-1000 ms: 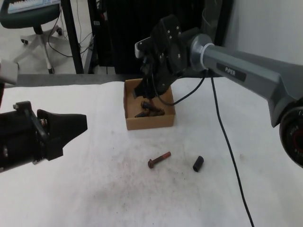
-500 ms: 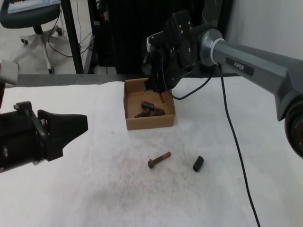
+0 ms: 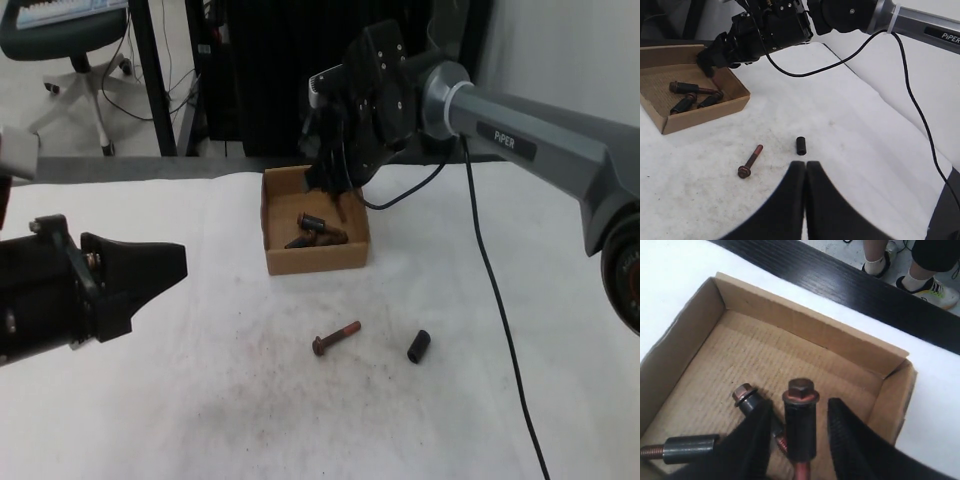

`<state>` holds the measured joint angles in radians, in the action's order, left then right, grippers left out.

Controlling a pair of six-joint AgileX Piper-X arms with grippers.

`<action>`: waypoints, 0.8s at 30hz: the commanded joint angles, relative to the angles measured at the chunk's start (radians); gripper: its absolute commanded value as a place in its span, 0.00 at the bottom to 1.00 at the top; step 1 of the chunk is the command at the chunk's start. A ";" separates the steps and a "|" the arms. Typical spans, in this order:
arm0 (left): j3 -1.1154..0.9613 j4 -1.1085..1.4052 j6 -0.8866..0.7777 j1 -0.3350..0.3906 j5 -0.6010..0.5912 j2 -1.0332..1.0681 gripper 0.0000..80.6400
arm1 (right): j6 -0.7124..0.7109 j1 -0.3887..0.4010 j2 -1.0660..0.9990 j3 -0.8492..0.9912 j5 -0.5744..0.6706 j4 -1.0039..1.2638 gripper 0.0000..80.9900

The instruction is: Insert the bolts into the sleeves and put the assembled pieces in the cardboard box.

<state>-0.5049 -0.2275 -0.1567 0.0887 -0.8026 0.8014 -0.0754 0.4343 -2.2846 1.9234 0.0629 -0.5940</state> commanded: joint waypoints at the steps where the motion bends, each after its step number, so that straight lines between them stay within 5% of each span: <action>1: -0.005 0.004 -0.007 -0.004 -0.007 -0.009 0.00 | -0.007 -0.002 0.000 0.013 -0.022 -0.014 0.53; 8: -0.005 0.004 -0.007 -0.004 -0.049 -0.009 0.00 | -0.007 -0.002 0.018 0.013 -0.063 -0.069 0.46; 12: -0.005 0.004 -0.007 -0.004 -0.052 -0.009 0.00 | -0.055 -0.003 0.067 0.015 -0.063 -0.136 0.02; 24: -0.005 0.007 0.000 -0.004 -0.044 -0.009 0.00 | -0.377 0.022 0.196 0.011 0.199 -0.565 0.01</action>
<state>-0.5049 -0.2299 -0.1567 0.0887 -0.8460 0.8014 -0.3008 0.4388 -2.1093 1.9331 0.1799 -0.9924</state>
